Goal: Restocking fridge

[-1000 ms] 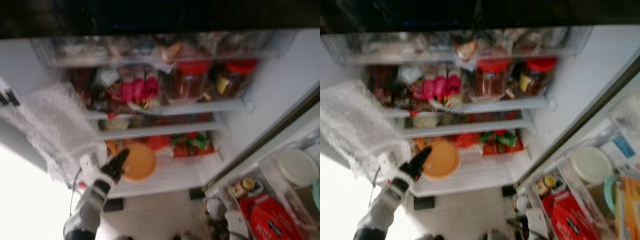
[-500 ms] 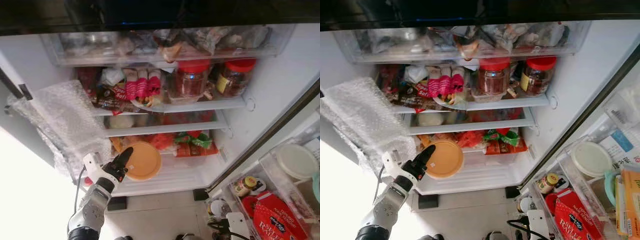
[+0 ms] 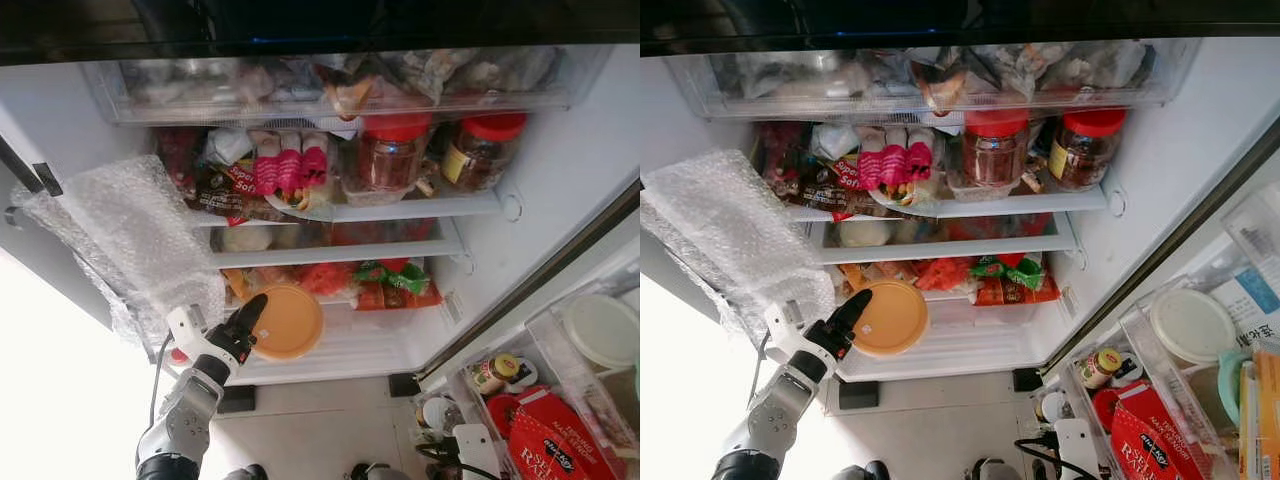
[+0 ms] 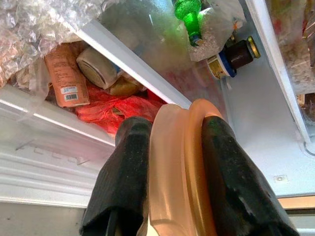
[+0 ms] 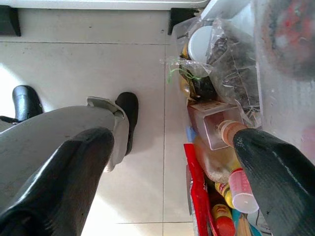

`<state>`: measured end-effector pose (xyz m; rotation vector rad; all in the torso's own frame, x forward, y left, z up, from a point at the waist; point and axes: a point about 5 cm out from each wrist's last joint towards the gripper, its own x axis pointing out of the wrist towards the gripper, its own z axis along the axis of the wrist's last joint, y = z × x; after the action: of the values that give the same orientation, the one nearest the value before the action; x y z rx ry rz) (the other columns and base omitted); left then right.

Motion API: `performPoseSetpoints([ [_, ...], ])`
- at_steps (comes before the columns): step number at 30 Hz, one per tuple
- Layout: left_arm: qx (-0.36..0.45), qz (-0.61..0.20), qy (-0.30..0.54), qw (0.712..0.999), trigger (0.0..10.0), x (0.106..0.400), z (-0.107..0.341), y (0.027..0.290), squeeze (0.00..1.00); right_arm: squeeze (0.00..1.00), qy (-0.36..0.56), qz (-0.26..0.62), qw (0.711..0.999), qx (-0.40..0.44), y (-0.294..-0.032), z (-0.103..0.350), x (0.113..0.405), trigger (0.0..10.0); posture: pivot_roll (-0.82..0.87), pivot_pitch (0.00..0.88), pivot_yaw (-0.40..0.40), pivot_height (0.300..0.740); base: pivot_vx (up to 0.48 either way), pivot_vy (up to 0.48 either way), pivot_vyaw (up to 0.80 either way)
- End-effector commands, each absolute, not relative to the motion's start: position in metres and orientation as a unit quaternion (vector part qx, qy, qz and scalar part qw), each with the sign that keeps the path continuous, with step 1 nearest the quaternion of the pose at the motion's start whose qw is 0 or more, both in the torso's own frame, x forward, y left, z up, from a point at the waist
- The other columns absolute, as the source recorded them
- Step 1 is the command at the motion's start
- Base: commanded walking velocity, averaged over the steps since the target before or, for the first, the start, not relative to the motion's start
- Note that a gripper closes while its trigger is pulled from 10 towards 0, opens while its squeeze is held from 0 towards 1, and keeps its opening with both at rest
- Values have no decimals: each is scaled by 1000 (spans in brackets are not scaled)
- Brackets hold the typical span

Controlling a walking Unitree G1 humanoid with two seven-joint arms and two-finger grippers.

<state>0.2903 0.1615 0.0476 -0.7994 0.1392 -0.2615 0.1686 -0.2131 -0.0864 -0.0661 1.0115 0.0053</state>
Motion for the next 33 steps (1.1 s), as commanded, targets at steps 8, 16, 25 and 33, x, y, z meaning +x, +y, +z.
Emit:
performPoseSetpoints([
  [8, -391, -123, 65, 910, 10000, 294, 51, 160, 0, 0, 498, -3, 866, -35, -216, -90, 158, 10000, -109, 184, -36, 691, 0, 0, 0],
  [16, -393, -126, 64, 909, 10000, 294, 52, 159, 0, 0, 498, -2, 867, -33, -215, -91, 158, 10000, -110, 182, -36, 691, 0, 0, 0],
  [25, -394, -126, 64, 908, 10000, 294, 51, 159, 0, 0, 498, -3, 867, -33, -215, -91, 158, 10000, -111, 189, -38, 651, 0, 0, 0],
  [33, -394, -127, 63, 908, 10000, 294, 51, 159, 0, 0, 493, -2, 870, -31, -215, -90, 159, 10000, -111, 193, -39, 618, 0, 0, 0],
])
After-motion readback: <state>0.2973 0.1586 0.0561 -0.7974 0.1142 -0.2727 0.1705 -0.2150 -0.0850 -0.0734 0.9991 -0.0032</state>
